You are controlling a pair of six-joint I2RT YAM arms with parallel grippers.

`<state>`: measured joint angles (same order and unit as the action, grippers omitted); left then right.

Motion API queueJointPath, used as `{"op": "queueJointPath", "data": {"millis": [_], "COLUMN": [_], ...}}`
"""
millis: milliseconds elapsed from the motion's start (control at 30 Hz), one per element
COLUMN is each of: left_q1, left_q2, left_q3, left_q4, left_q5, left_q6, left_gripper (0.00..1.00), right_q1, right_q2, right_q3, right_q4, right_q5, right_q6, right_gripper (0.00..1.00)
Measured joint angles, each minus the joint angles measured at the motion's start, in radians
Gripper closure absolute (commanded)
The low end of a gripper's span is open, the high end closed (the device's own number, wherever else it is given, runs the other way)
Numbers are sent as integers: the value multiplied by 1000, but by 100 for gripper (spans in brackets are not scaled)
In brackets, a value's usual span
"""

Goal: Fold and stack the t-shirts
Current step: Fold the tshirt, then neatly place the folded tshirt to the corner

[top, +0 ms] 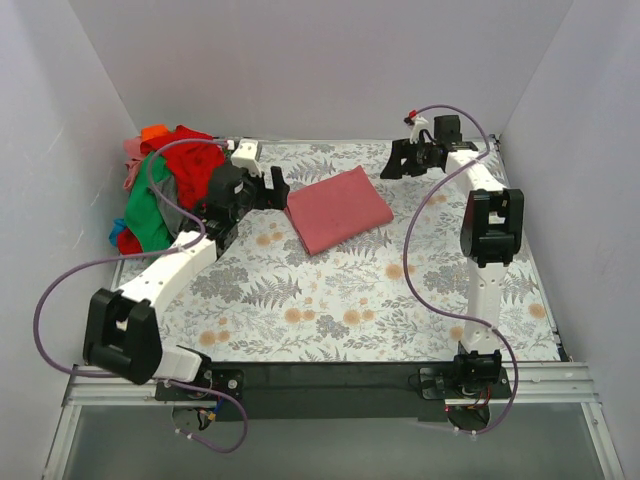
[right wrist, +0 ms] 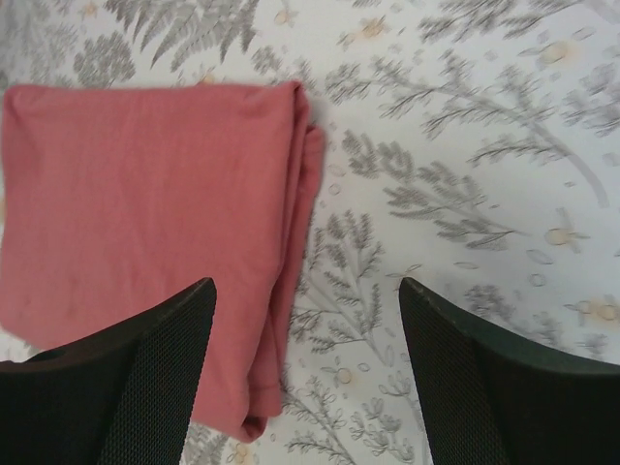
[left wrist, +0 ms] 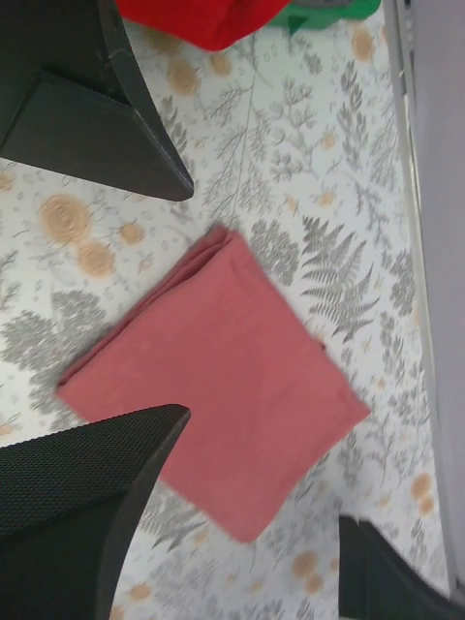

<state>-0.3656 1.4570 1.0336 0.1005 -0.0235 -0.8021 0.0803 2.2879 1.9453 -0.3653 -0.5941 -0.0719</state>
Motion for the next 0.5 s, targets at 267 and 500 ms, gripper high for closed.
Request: {"op": "queueJointPath", "data": {"millis": [267,500], "left_q1": [-2,-2], "left_q2": [-329,-491], "left_q3": [-238,-353], "left_q4": [-137,-218], "left_q5": [129,156], "left_q6": [-50,-90], "left_gripper": [15,15], "right_q1": [43,73], "right_q2": [81,115], "right_q3": [4,4], "right_q4": [-153,-222], "right_q5": [-122,-154], "right_q6": [-38,-58], "right_gripper": [21,54]}}
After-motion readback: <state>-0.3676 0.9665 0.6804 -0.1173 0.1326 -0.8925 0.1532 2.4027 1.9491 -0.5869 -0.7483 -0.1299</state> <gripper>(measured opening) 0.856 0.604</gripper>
